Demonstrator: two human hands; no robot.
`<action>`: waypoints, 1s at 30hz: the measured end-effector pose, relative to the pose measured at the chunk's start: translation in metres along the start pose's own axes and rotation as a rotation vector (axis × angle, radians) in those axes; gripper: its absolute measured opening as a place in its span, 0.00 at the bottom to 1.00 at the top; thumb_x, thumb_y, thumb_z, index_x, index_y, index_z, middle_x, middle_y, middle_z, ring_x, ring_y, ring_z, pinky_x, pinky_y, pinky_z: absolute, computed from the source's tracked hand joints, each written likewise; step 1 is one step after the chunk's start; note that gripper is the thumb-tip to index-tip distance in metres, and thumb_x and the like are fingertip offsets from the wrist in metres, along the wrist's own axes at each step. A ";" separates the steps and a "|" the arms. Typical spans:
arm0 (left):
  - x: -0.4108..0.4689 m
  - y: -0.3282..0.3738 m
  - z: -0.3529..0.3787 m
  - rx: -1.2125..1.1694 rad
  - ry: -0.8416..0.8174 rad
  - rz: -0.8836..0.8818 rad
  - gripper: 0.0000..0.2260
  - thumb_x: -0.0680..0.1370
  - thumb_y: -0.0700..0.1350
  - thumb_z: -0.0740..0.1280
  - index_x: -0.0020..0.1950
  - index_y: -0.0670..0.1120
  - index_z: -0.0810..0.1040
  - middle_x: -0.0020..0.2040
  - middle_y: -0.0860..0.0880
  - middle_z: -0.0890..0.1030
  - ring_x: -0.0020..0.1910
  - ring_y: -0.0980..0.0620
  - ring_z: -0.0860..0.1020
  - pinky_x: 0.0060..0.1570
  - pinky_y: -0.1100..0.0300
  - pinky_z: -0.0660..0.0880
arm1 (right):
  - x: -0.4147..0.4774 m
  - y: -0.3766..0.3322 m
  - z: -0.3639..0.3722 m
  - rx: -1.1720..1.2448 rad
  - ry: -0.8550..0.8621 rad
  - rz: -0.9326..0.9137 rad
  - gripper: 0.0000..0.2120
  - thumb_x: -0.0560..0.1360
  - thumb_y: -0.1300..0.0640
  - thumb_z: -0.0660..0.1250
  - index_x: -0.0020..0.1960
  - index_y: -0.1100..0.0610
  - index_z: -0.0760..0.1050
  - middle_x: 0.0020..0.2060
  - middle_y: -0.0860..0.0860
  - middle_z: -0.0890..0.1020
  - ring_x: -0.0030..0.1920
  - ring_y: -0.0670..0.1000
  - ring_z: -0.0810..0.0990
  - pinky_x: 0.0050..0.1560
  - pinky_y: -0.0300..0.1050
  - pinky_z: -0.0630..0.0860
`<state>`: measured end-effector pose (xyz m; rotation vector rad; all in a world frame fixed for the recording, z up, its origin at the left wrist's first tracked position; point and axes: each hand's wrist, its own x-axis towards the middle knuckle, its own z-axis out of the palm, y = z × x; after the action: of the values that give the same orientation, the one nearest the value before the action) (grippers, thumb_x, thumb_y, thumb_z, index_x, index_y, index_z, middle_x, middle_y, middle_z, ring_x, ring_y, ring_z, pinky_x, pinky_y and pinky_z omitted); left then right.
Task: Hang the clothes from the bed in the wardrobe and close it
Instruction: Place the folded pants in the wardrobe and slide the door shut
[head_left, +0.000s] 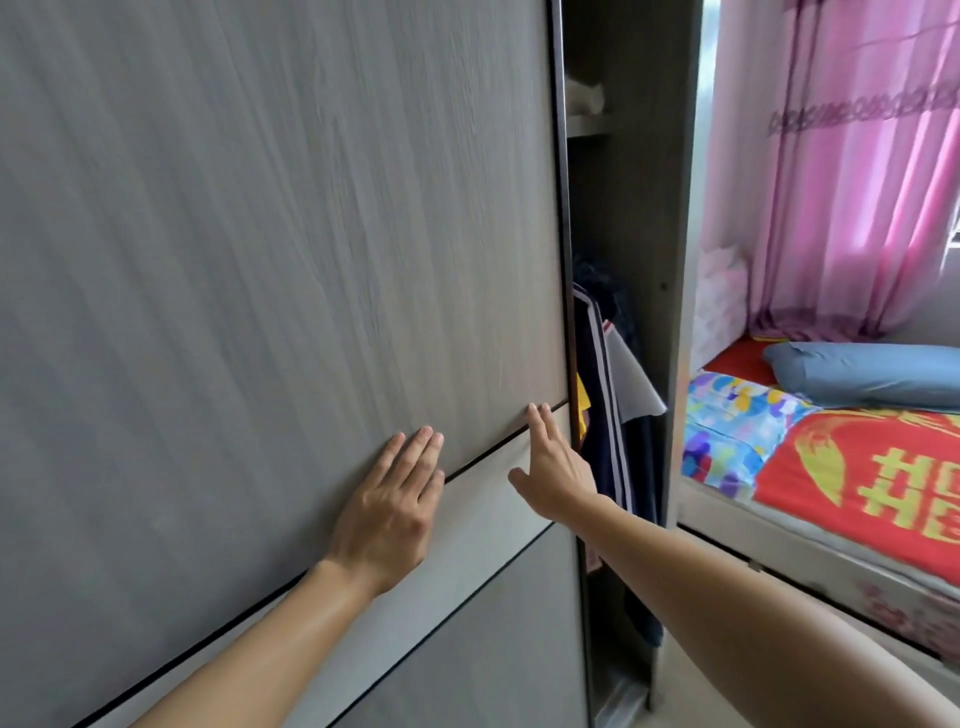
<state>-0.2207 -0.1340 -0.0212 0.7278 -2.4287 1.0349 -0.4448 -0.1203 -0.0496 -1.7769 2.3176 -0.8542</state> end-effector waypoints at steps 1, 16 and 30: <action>0.009 0.002 0.004 -0.012 0.004 0.011 0.19 0.72 0.39 0.56 0.56 0.38 0.80 0.68 0.36 0.72 0.69 0.39 0.70 0.70 0.44 0.60 | 0.004 0.006 0.001 0.008 -0.005 0.021 0.42 0.76 0.52 0.65 0.79 0.51 0.41 0.79 0.47 0.42 0.64 0.53 0.74 0.37 0.42 0.69; 0.132 0.050 0.066 -0.087 0.016 0.120 0.21 0.72 0.38 0.52 0.56 0.31 0.78 0.60 0.33 0.77 0.65 0.34 0.72 0.70 0.42 0.57 | 0.084 0.091 -0.028 0.131 0.047 0.286 0.37 0.75 0.66 0.54 0.79 0.45 0.48 0.78 0.46 0.56 0.70 0.53 0.70 0.62 0.48 0.73; 0.214 0.084 0.103 -0.098 -0.014 0.144 0.16 0.68 0.40 0.59 0.48 0.35 0.81 0.57 0.33 0.79 0.65 0.35 0.72 0.70 0.42 0.56 | 0.145 0.162 -0.047 0.149 -0.001 0.277 0.42 0.75 0.68 0.57 0.79 0.47 0.38 0.79 0.50 0.48 0.75 0.56 0.62 0.65 0.46 0.70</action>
<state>-0.4548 -0.2271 -0.0170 0.5357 -2.5549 0.9584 -0.6486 -0.2094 -0.0521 -1.3580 2.3544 -0.9477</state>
